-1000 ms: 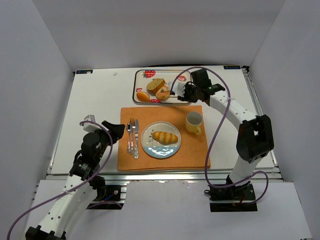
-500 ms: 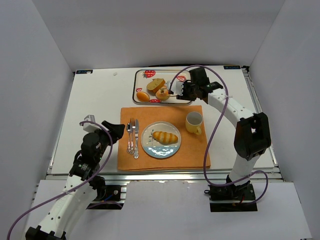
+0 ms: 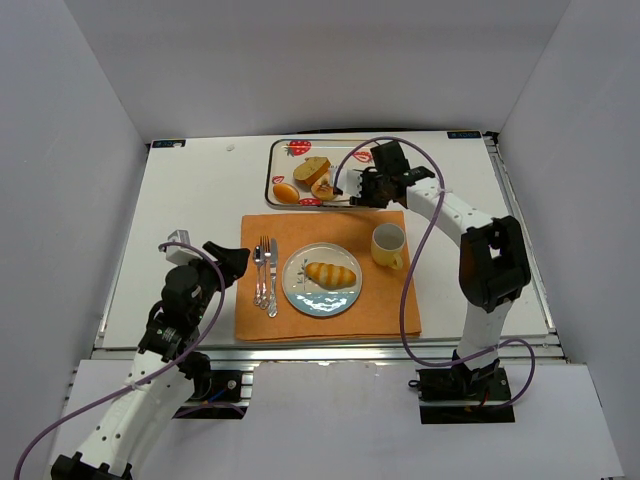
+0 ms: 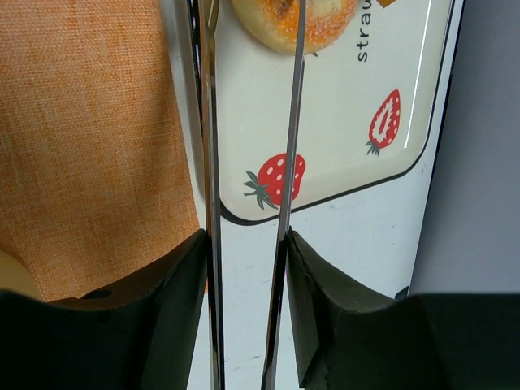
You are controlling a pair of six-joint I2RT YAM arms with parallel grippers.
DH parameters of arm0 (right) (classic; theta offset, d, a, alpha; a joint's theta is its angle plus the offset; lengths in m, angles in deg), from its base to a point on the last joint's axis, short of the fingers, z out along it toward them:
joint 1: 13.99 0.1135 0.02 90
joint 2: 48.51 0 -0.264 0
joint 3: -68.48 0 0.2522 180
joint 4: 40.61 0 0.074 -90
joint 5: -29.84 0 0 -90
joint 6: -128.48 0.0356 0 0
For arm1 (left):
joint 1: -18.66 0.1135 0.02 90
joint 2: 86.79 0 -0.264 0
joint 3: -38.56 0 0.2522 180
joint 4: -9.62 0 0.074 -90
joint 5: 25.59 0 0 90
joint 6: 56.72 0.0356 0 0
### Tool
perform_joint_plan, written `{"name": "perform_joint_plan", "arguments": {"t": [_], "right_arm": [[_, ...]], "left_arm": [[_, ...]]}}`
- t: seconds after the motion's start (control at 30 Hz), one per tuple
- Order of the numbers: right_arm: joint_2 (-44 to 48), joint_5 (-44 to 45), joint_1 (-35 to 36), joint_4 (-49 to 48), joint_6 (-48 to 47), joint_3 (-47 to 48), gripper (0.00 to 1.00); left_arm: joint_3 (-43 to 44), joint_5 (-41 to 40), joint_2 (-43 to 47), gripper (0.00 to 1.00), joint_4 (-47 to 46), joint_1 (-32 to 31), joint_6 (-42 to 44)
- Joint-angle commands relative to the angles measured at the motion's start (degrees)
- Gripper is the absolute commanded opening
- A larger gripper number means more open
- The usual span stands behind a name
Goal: Place the bread
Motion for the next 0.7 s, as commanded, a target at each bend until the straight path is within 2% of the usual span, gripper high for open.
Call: {"name": "perform_joint_plan", "arguments": {"t": [0.0,0.2,0.3,0.43,0.53,0.67], "right_arm": [[-0.18,1.23,0.46,-1.82,-1.16,3.17,0.48],[-0.54,3.07,0.90,-2.52,-1.94,2.73,0.44],[-0.71,3.69,0.90,-1.65,-2.38,2.91,0.28],[0.43,3.43,0.90,-0.68,-2.39,2.65,0.15],[1.92,2.90,0.81,-0.59,-1.51,2.12,0.09],[5.96,1.41,0.63,0.72,0.77,1.76,0.07]], "left_arm": [[0.22,-0.53,0.71,0.75,-0.81,0.02,-0.26],[0.31,-0.44,0.09,0.75,-1.17,0.02,-0.08],[0.23,-0.53,-0.08,0.75,-1.34,0.02,-0.08],[0.22,-0.44,-0.08,0.75,-1.61,0.02,-0.08],[0.31,-0.44,-0.08,0.75,-1.69,0.02,-0.08],[0.58,-0.35,-0.34,0.75,-1.78,0.02,-0.08]]}}
